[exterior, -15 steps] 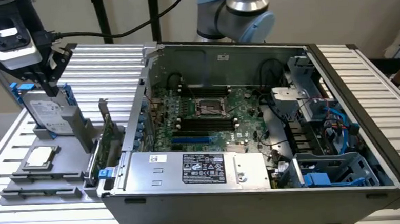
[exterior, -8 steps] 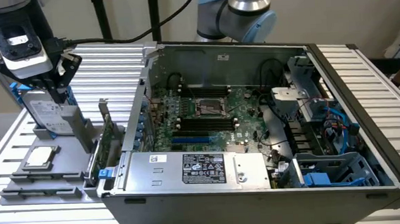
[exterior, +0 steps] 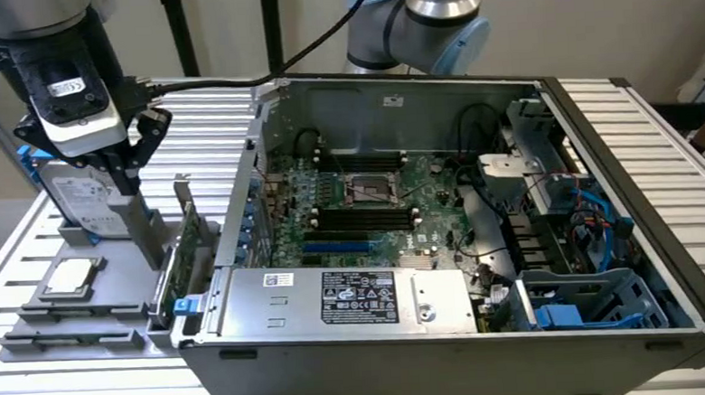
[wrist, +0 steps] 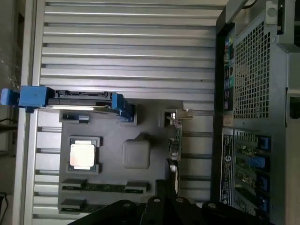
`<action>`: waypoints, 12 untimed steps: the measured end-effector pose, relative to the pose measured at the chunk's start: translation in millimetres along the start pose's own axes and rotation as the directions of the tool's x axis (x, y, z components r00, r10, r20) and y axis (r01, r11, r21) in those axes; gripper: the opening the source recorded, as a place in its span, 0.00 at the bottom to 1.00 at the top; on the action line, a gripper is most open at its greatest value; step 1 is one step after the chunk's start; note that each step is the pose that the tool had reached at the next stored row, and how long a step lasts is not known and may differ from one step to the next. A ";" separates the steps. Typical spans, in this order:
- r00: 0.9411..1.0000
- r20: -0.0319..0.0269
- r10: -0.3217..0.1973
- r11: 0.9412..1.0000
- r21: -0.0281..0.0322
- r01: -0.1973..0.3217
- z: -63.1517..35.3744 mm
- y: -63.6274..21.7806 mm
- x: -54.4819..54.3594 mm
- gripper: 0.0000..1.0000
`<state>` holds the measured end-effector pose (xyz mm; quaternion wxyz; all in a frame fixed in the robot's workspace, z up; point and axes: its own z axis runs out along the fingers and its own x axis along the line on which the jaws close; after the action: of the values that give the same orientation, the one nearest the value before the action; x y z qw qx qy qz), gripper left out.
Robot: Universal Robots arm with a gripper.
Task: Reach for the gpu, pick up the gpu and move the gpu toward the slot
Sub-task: 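Reach for the gpu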
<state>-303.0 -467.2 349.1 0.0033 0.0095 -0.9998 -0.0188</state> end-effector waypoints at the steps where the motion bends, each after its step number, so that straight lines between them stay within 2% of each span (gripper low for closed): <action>1: 1.000 0.000 0.000 1.000 0.000 0.000 0.3 -2.2 -4.0 0.11; 4: 1.000 0.000 0.000 1.000 0.000 0.000 1.2 -7.7 -12.5 0.11; 12: 1.000 0.000 0.000 1.000 -0.001 0.000 1.3 -8.2 -12.8 0.11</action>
<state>-290.0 -475.1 347.5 0.0034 0.0095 -0.9998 -0.0191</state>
